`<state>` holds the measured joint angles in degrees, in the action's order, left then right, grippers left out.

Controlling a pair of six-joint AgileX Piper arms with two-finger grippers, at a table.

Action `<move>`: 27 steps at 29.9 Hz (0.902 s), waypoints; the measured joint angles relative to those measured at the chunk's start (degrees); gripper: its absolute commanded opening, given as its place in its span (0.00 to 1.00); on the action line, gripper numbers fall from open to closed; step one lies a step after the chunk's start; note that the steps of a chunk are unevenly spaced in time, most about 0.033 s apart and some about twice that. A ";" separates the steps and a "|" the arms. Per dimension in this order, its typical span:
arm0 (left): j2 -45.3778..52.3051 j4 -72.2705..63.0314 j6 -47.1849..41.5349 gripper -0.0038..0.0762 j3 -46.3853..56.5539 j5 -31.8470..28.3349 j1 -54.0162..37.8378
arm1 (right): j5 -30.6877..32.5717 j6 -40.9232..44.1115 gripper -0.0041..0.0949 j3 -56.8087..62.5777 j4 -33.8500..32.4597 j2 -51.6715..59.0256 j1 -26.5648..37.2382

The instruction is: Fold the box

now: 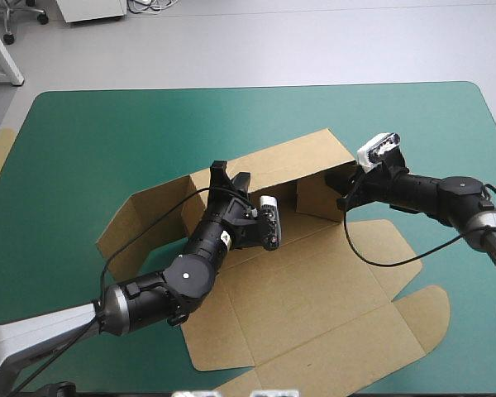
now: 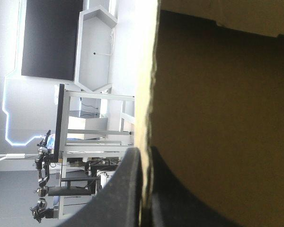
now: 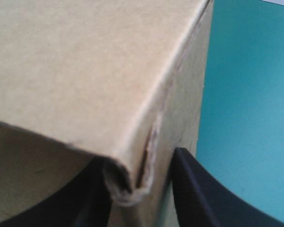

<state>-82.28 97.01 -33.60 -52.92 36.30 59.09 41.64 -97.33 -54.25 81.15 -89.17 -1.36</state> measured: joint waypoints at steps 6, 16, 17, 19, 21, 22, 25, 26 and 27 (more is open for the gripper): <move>0.00 0.06 0.00 0.03 0.00 0.26 0.00 | -0.56 -0.07 0.08 0.00 0.17 0.00 0.38; 0.00 0.28 0.04 0.03 -0.07 0.26 0.00 | -0.82 -0.10 0.04 -0.05 0.17 0.00 0.43; 0.00 0.28 0.04 0.03 -0.07 0.32 0.00 | -1.09 0.51 0.04 -0.17 0.00 0.00 0.15; 0.05 0.28 0.04 0.03 -0.07 0.72 0.00 | -2.18 2.78 0.04 -0.90 -1.53 0.00 -0.66; 0.05 0.06 0.04 0.03 -0.07 1.17 0.00 | -4.59 6.07 0.04 -1.79 -4.36 0.31 -2.26; 0.05 -0.14 0.04 0.03 -0.07 1.34 0.00 | -5.98 7.65 0.04 -2.13 -5.68 0.58 -3.22; 0.05 -0.66 0.04 0.03 -0.07 1.79 0.00 | -9.97 12.92 0.04 -2.59 -9.36 1.67 -5.40; 0.05 -0.72 0.04 0.03 -0.07 1.77 0.00 | -10.67 14.53 0.04 -2.58 -10.15 1.88 -5.76; 0.05 -0.72 0.04 0.03 -0.07 1.77 0.00 | -11.12 16.06 0.04 -2.60 -10.78 2.13 -5.94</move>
<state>-82.23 96.29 -33.56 -52.99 38.08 59.09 30.52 -81.26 -56.85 70.38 -87.04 -7.30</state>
